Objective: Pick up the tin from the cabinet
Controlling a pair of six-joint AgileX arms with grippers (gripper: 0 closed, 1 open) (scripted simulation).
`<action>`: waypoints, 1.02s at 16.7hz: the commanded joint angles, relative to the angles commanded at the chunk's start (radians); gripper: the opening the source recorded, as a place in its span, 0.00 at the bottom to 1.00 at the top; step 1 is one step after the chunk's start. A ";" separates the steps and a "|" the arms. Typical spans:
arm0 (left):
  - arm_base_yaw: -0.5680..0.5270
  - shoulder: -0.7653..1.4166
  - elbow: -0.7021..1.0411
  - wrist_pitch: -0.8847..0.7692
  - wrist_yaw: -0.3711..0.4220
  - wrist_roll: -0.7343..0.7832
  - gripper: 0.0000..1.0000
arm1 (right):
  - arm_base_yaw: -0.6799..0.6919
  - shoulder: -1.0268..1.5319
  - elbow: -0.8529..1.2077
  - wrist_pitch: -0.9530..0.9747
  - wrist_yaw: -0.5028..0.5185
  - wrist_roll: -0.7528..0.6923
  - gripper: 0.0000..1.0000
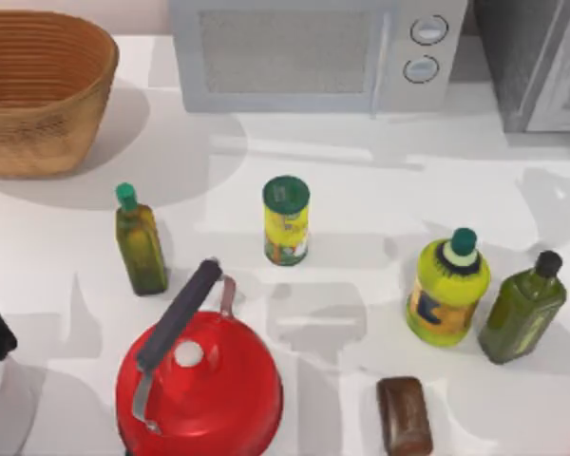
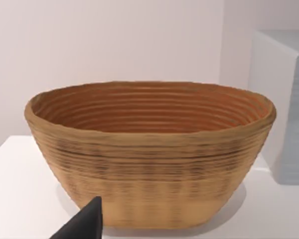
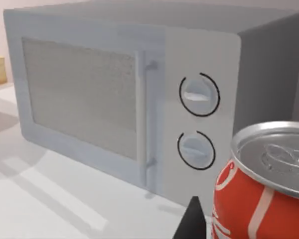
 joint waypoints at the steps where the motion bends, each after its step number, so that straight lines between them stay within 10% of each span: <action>1: 0.000 0.000 0.000 0.000 0.000 0.000 1.00 | -0.010 0.088 0.023 0.061 -0.037 0.000 0.00; 8: 0.000 0.000 0.000 0.000 0.000 0.000 1.00 | -0.052 0.431 0.116 0.313 -0.191 0.001 0.00; 17: 0.000 0.000 0.000 0.000 0.000 0.000 1.00 | -0.006 0.465 0.157 0.301 -0.148 0.000 0.00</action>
